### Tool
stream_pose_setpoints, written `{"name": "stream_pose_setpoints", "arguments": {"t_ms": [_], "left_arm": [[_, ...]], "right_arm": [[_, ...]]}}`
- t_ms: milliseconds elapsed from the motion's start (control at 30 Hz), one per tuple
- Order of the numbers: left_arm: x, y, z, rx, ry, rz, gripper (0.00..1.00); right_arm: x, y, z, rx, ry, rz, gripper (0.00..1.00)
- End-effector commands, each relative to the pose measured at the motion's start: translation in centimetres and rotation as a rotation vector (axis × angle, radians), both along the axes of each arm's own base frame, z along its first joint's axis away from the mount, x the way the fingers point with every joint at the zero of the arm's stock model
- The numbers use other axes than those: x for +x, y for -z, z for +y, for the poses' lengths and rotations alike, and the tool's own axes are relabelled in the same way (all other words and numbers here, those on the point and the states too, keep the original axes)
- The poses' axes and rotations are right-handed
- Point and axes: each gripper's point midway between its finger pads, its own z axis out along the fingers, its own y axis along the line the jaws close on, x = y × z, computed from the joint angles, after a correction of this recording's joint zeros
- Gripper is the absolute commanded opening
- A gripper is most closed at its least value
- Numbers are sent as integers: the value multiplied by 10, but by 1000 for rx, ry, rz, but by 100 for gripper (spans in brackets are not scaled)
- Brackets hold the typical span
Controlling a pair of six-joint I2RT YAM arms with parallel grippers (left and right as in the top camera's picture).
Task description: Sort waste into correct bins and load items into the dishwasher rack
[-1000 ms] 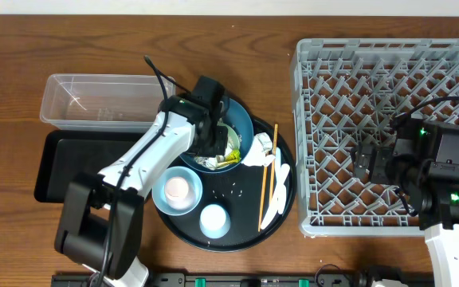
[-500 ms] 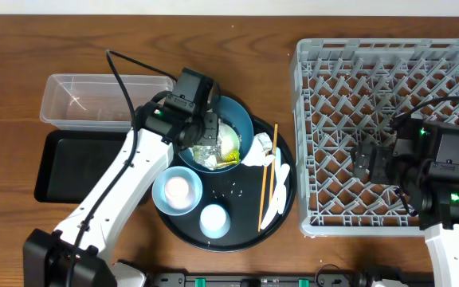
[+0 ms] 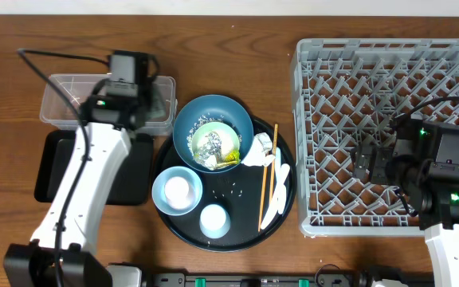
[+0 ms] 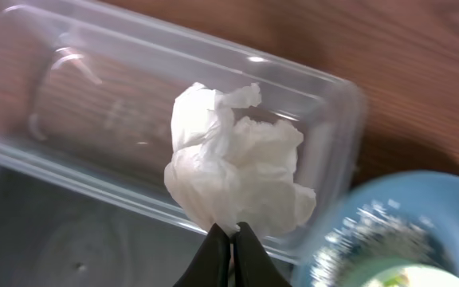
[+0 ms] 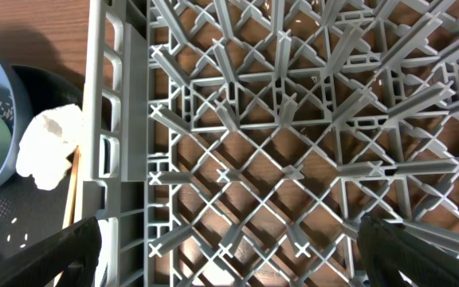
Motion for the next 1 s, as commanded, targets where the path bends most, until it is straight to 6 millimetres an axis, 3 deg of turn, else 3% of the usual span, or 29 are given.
{"name": "stream_pose_setpoints", "arguments": {"t_ms": [0,33,67,133,267,400,500,667,967], "left_arm": [[7,3,16,11,-51,8,28],[7,4,16,0,-49,12,42],[7,5,15,-15,-44,14,49],[7,4,4,-69,-8,12,56],[-7,5,-45,-290,126,66,57],[-53,17,-94,-522,106,273,57],[-84,32,-117,-518,124,395,60],[-113,48,-157,-495,199,469,61],[-123,73,-170,-374,85,480,62]], "right_arm": [[3,-8,2,5,1,-21,99],[2,-8,2,5,1,-20,99],[2,-8,2,5,1,-18,99],[2,-8,2,5,1,-17,99],[2,-8,2,5,1,-16,99],[2,-8,2,5,1,-16,99],[2,-8,2,5,1,-16,99],[1,-7,2,6,1,-11,99],[-3,-4,2,7,1,7,99]]}}
